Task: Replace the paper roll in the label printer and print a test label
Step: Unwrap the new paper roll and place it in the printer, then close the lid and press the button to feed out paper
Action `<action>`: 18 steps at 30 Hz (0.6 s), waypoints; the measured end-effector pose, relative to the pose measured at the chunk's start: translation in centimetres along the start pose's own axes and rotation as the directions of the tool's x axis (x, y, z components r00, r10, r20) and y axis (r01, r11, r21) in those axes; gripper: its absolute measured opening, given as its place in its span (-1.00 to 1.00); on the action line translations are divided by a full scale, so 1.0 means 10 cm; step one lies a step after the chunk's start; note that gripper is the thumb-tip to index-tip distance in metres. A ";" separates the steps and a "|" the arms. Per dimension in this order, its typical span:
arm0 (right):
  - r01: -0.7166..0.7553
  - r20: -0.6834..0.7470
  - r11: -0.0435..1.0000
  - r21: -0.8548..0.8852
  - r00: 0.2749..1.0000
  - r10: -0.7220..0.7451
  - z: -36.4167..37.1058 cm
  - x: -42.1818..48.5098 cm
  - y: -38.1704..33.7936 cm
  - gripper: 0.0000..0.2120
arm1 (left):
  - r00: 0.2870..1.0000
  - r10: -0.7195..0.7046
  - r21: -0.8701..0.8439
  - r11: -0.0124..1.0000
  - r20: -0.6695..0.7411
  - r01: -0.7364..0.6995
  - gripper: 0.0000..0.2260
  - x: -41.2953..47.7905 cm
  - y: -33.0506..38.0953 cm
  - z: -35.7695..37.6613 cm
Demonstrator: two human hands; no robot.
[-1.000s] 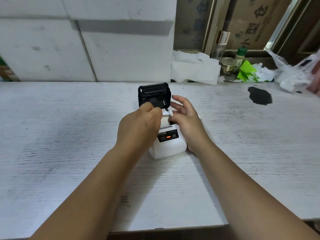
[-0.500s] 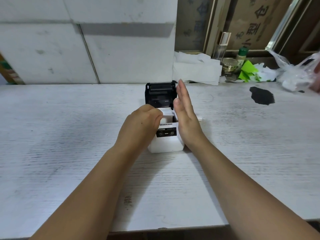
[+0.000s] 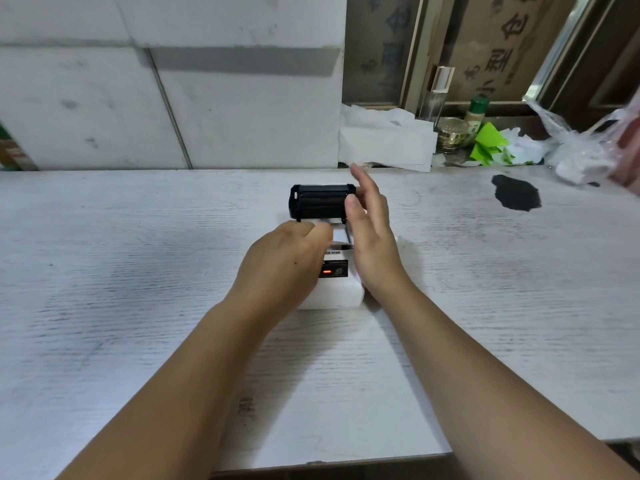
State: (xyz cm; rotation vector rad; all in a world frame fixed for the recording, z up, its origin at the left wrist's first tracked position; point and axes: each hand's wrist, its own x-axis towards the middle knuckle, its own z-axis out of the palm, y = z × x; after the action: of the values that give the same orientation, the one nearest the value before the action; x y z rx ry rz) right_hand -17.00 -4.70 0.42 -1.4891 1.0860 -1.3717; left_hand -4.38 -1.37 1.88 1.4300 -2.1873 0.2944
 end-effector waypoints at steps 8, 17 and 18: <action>-0.004 0.002 0.998 0.055 1.000 0.003 -0.01 -0.02 0.00 -0.74 | 0.983 0.157 0.067 0.986 -0.095 -0.151 -0.94 -0.02 -0.08 -0.10; -0.120 0.086 0.989 0.083 0.990 0.113 -0.01 0.01 0.05 -0.72 | 0.987 0.155 -0.071 0.985 -0.045 -0.158 -0.85 0.00 -0.13 -0.05; -0.118 0.083 0.989 0.093 0.990 0.111 -0.01 0.01 0.07 -0.72 | 0.988 0.150 -0.084 0.985 -0.034 -0.152 -0.82 0.00 -0.14 -0.03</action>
State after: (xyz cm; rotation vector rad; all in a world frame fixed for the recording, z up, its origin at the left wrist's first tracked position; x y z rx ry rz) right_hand -17.18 -5.01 -0.15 -1.3767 1.0255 -1.2589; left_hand -3.00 -1.84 2.03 1.2090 -2.2619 0.2668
